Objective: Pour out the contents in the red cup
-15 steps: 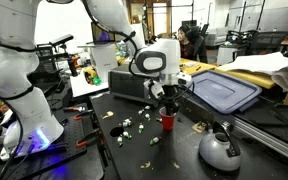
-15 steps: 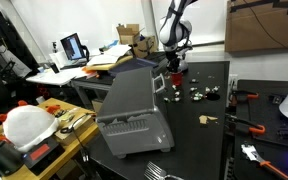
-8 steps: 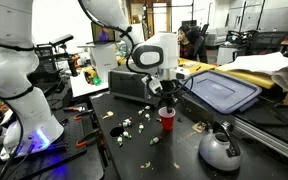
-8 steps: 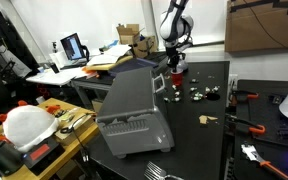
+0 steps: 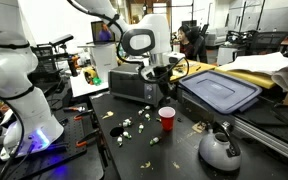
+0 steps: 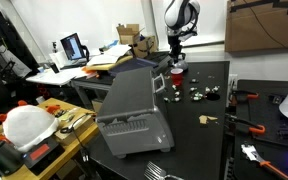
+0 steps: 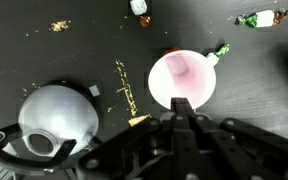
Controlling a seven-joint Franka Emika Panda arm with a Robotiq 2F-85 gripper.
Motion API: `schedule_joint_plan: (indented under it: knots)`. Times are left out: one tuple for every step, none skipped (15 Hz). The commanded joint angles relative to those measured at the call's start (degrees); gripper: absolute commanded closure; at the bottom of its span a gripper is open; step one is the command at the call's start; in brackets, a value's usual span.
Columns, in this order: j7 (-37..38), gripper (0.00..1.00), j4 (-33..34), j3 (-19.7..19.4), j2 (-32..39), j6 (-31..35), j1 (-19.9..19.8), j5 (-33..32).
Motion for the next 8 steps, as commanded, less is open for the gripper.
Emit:
schedule_joint_plan:
  knots:
    - [6.9,1.00,-6.3,-1.7,-9.4,-0.9,1.5,-2.3]
    - [9.0,1.00,-7.3,-1.8,-11.2,-1.5,1.6,-2.6]
    - [11.0,1.00,-8.3,-1.9,-12.9,-2.3,1.6,-2.9]
    - [12.4,1.00,-9.3,-1.6,-14.4,-3.2,1.4,-2.7]
    - [13.9,1.00,-10.4,-1.4,-16.1,-4.7,1.3,-2.7]
    - [15.2,1.00,-11.5,-1.1,-17.8,-6.2,1.2,-2.8]
    - [16.3,1.00,-12.8,-0.8,-19.4,-7.6,1.1,-2.9]
    - [17.6,1.00,-13.9,-0.5,-20.9,-8.8,0.9,-3.2]
